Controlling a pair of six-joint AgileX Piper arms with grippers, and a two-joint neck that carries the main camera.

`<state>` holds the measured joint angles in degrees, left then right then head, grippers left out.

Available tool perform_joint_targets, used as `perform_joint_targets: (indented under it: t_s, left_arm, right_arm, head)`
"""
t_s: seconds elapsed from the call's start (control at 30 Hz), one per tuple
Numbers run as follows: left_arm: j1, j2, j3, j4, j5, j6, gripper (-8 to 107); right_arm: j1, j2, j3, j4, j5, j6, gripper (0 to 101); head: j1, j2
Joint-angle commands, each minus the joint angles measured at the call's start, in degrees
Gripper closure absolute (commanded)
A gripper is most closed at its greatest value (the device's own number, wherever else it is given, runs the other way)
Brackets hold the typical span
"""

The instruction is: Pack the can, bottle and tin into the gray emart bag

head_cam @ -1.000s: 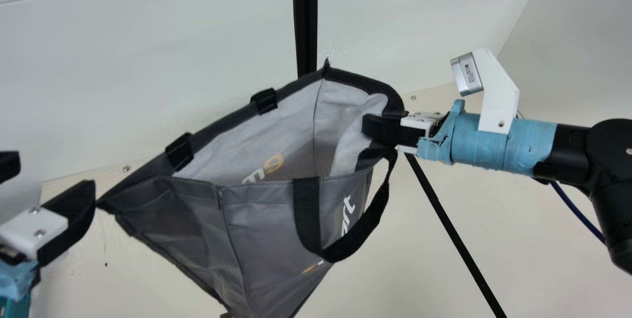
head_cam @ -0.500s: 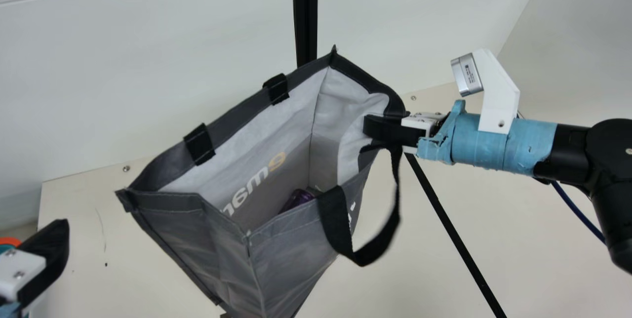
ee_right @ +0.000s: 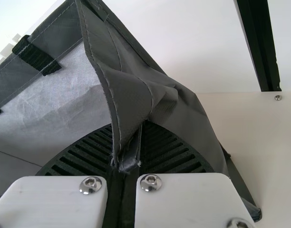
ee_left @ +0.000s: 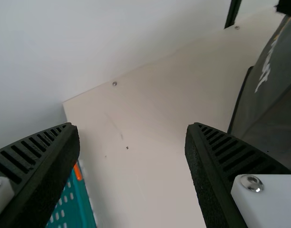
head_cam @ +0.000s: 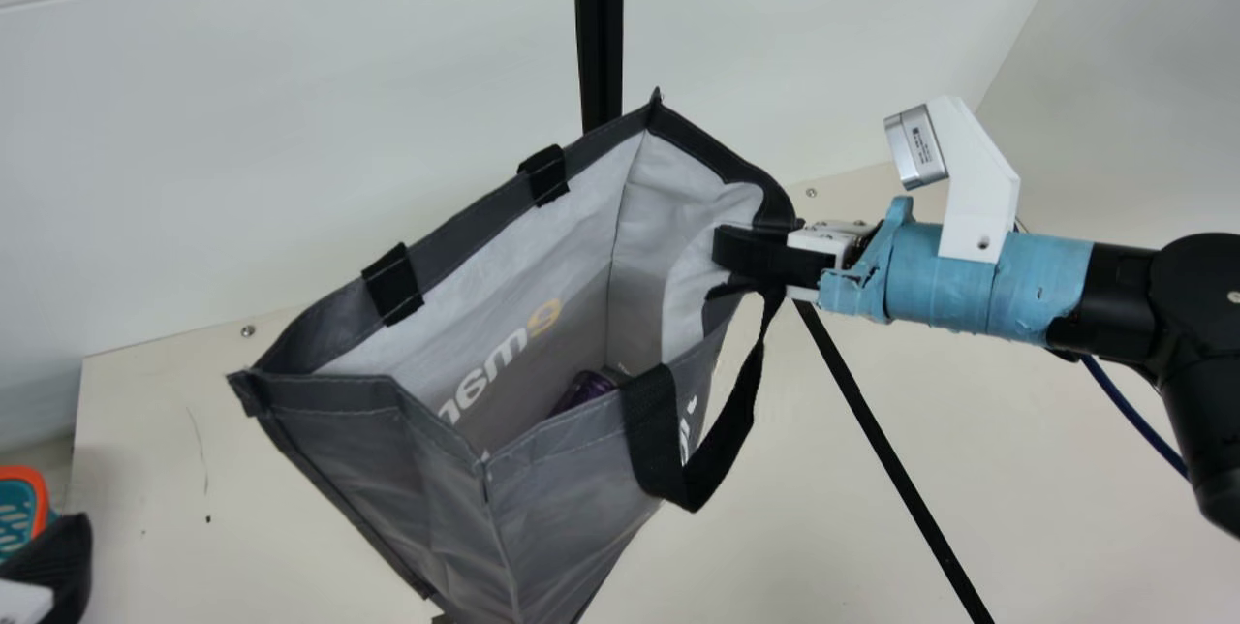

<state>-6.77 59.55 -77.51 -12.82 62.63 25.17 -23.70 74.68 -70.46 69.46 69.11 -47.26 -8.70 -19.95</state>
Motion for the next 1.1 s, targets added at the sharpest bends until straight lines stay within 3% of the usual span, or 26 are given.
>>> perform_joint_targets:
  t_s: [0.0,0.4,0.43,0.57,1.07]
  left_arm:
    - [-0.8,-0.3,0.3,4.3,0.2,-1.6,9]
    - [-8.8,-1.3,1.9,21.9,2.7,-13.4,9]
    - [-7.9,-1.2,1.8,18.6,2.5,-11.6,9]
    - [-8.8,-1.2,1.8,21.8,2.8,-13.5,9]
    - [-8.8,-1.2,1.8,21.9,2.8,-13.5,9]
  right_arm:
    - [0.0,0.0,0.0,0.0,0.0,0.0,101]
    - [0.0,0.0,0.0,0.0,0.0,0.0,101]
    - [0.0,0.0,0.0,0.0,0.0,0.0,101]
    - [0.0,0.0,0.0,0.0,-0.1,0.0,101]
    - [0.1,0.2,-1.1,-0.6,0.0,1.0,101]
  head:
    - [-1.3,0.0]
    - [-1.3,0.0]
    - [-1.3,0.0]
    - [-1.3,0.0]
    - [-1.3,0.0]
